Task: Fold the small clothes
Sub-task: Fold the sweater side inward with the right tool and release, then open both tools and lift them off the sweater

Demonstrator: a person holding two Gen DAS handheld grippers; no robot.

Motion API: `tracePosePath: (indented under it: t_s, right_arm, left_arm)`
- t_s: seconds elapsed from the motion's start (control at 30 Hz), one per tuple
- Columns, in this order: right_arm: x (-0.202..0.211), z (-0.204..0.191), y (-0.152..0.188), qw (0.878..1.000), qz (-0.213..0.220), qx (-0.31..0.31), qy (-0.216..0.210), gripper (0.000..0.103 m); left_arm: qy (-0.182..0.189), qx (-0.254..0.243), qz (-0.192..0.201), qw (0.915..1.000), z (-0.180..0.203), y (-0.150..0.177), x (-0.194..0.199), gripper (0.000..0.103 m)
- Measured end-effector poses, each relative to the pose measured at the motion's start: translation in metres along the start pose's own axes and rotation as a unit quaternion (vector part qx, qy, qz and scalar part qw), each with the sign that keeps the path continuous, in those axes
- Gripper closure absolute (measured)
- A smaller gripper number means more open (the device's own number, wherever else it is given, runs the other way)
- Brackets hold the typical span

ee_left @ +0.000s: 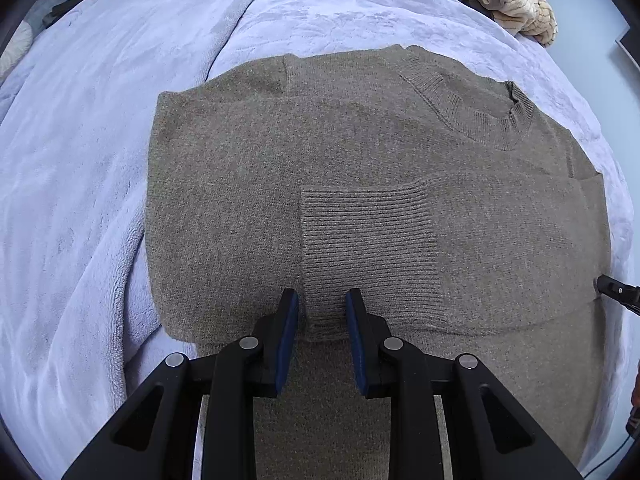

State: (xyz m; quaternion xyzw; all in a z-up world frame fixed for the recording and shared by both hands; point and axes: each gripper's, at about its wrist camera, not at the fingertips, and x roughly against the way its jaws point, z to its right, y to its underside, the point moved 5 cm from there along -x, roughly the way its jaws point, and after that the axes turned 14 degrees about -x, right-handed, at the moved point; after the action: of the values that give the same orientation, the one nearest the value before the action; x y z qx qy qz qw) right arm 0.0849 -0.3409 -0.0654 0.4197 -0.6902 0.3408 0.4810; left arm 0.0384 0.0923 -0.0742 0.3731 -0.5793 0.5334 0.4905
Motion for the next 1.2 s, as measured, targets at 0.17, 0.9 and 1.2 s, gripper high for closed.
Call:
tracePosePath:
  t_s: [0.17,0.9,1.2]
  right_arm:
    - [0.003,-0.003,0.006,1.000,-0.017,-0.002,0.016,0.085]
    - [0.028,0.006,0.041,0.994,-0.074,-0.073,-0.018,0.051]
    - [0.049,-0.012,0.060,0.997,-0.064,-0.012,-0.029,0.021]
  left_arm:
    - [-0.007,-0.001,-0.006,1.0000,0.007,-0.004,-0.002,0.077]
    - [-0.025,-0.008,-0.081,0.9964,0.043,0.017,0.023,0.076]
    - [-0.035,-0.011,-0.081,0.9960,0.064,0.015,0.053,0.076]
